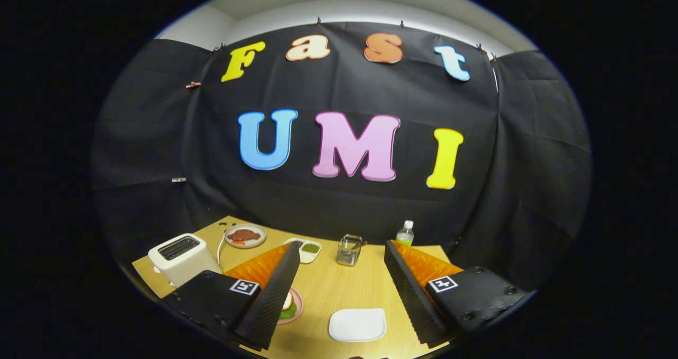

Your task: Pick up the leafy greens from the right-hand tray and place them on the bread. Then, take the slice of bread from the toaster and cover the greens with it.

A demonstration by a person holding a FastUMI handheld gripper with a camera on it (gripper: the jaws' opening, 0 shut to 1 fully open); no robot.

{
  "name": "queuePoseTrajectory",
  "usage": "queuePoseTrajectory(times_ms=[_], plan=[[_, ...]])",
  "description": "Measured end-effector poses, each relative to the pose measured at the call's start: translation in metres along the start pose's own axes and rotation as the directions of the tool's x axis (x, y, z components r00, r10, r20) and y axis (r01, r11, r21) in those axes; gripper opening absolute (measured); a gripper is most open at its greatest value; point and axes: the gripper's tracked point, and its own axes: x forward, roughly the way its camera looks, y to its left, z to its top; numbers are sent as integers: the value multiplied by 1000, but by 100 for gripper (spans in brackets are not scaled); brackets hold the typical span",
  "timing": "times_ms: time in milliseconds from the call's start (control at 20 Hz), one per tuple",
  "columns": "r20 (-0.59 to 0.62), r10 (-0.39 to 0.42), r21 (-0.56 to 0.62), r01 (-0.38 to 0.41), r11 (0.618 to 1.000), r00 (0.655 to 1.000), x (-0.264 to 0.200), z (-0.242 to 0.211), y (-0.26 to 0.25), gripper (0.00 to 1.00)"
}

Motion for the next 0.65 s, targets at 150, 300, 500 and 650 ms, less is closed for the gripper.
queuePoseTrajectory(times_ms=[150,300,500,650], plan=[[36,-43,9,43,999,998,-19,22,11,99],[22,-73,44,72,996,997,-23,22,25,99],[11,-105,55,104,993,994,-26,19,44,98],[12,-120,55,119,991,993,-25,21,54,98]])
